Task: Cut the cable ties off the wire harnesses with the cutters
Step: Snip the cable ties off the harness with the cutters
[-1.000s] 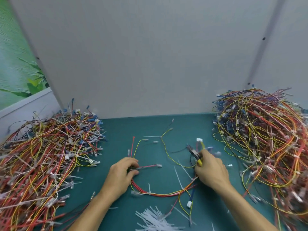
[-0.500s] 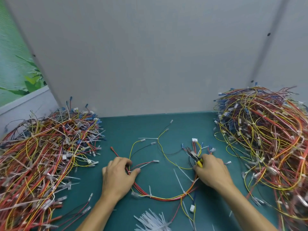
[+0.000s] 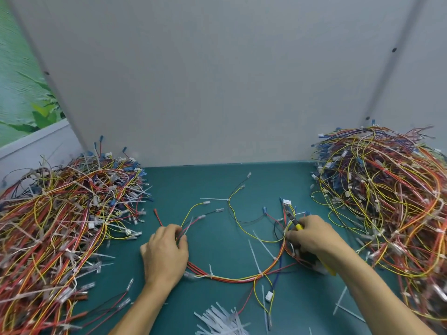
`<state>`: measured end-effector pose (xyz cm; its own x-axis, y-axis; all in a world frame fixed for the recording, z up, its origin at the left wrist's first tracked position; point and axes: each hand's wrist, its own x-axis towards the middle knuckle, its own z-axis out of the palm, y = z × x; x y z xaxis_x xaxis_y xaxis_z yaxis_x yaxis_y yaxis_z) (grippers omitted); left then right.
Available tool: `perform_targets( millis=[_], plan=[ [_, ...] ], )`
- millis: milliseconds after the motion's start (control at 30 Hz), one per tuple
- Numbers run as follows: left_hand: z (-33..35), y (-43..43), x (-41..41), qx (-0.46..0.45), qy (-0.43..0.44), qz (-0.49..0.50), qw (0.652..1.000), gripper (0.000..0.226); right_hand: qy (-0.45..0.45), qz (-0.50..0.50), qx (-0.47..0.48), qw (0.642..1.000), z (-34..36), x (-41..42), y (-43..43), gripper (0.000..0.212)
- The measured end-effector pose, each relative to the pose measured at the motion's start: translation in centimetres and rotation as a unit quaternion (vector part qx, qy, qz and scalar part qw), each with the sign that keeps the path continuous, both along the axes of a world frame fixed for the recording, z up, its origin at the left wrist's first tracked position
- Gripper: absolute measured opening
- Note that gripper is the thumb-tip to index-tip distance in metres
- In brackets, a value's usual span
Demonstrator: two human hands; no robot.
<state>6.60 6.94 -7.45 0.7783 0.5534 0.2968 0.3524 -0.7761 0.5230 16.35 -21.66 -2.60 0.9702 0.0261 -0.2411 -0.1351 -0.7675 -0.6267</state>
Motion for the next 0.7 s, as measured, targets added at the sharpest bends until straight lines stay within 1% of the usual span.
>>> perform_targets(
  millis=[233, 333, 400, 467, 600, 700],
  plan=[
    [0.6, -0.2, -0.4, -0.047, -0.035, 0.009, 0.998, 0.014, 0.009, 0.026, -0.027, 0.999, 0.6, -0.2, 0.0, 0.009],
    [0.6, 0.0, -0.5, -0.053, -0.026, -0.002, 0.998, 0.019, 0.012, 0.033, 0.016, 0.999, 1.3, -0.2, -0.7, 0.009],
    [0.7, 0.1, -0.5, -0.062, -0.021, -0.015, 0.998, 0.018, -0.021, 0.035, 0.052, 0.998, 1.8, -0.1, -1.5, 0.008],
    [0.9, 0.3, -0.5, -0.074, -0.020, -0.027, 0.997, 0.014, -0.073, 0.040, 0.050, 0.995, 2.3, -0.2, -2.4, 0.006],
    [1.2, 0.8, -0.5, -0.083, -0.004, -0.053, 0.995, 0.008, -0.154, 0.078, -0.034, 0.984, 2.2, -0.1, -2.9, 0.006],
    [1.5, 1.2, -0.7, -0.057, 0.013, -0.069, 0.996, 0.008, -0.190, 0.144, -0.078, 0.968, 0.8, -0.2, -2.0, 0.007]
  ],
)
